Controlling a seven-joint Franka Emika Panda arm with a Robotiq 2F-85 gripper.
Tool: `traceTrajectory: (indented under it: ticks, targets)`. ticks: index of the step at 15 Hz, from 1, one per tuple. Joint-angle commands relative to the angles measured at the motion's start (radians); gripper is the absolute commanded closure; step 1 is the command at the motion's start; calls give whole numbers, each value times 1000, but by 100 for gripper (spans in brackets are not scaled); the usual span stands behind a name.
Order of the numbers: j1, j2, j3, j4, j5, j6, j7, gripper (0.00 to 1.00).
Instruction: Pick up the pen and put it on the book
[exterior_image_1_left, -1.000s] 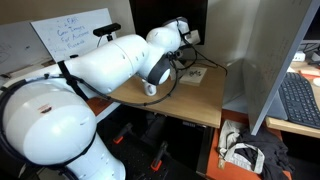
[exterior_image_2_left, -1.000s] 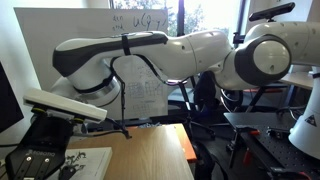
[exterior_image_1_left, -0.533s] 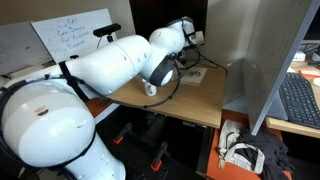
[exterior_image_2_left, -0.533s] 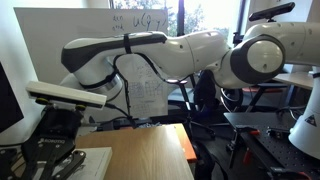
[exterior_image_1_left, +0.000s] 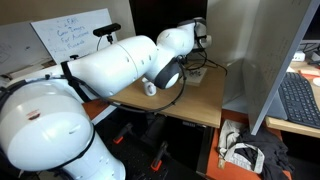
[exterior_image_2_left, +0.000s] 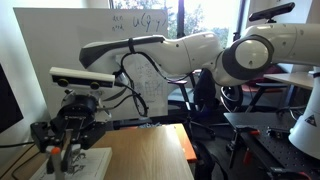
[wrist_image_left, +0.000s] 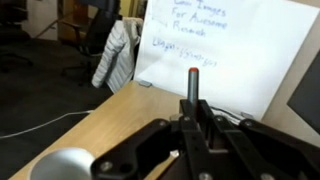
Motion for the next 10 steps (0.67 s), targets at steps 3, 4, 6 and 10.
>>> traceTrajectory:
  ticks: [3,4,6,10]
  targets:
    - [-5,7,-24,-82,39,-278,41,97]
    - [-1,8,-35,-95,43,-313,44,97]
    - [2,11,-50,-132,57,-386,49,97]
    - [-7,-10,-37,-236,26,-394,47,97]
